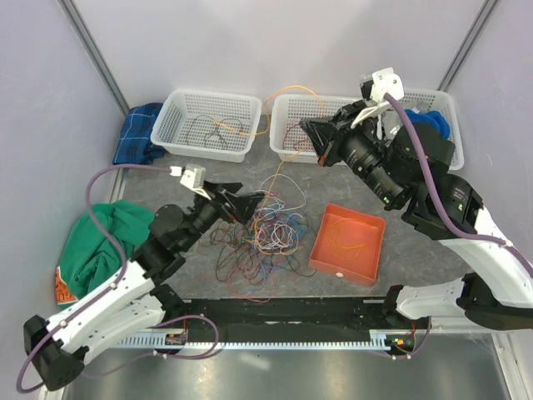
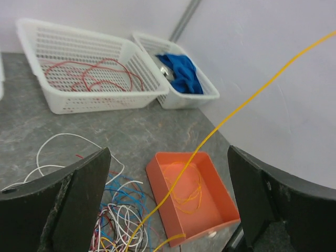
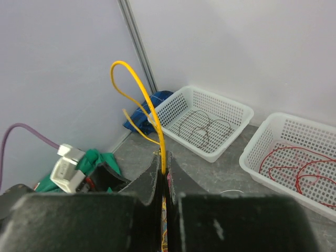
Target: Untangle the cables
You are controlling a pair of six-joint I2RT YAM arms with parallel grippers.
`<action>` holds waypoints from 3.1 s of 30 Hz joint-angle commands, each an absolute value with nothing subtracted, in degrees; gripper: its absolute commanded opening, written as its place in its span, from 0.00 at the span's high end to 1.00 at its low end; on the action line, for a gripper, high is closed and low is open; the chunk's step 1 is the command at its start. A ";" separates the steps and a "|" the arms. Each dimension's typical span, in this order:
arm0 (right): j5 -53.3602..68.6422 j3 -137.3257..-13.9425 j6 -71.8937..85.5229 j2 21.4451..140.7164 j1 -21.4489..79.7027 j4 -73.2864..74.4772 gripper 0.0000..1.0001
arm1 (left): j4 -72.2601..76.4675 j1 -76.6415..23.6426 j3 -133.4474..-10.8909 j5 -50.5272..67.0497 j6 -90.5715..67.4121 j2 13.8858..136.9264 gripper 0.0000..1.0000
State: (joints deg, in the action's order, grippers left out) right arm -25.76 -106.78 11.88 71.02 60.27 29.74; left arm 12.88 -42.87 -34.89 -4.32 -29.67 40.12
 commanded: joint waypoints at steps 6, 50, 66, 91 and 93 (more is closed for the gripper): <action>-25.84 -110.56 12.83 70.93 60.29 31.29 1.00 | 24.18 -45.70 -32.25 2.90 -20.13 45.26 0.00; -18.80 -69.25 19.69 53.88 60.29 13.00 1.00 | -9.32 -45.79 -82.19 6.42 -29.79 61.70 0.98; -48.77 -68.29 39.45 49.74 60.29 52.36 1.00 | 14.49 -51.85 -66.62 18.28 -38.25 76.63 0.98; -55.46 -55.91 48.95 45.53 60.29 58.89 1.00 | 16.08 -56.16 -80.24 11.78 -30.41 94.65 0.98; -54.85 -55.02 49.39 45.00 60.38 58.80 1.00 | 16.52 -56.08 -80.07 11.86 -31.20 96.85 0.98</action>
State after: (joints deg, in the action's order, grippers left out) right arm -54.06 -56.82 48.14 45.84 60.27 58.74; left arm 14.57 -56.12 -77.71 13.37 -33.98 94.32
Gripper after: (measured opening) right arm 0.011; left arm 0.032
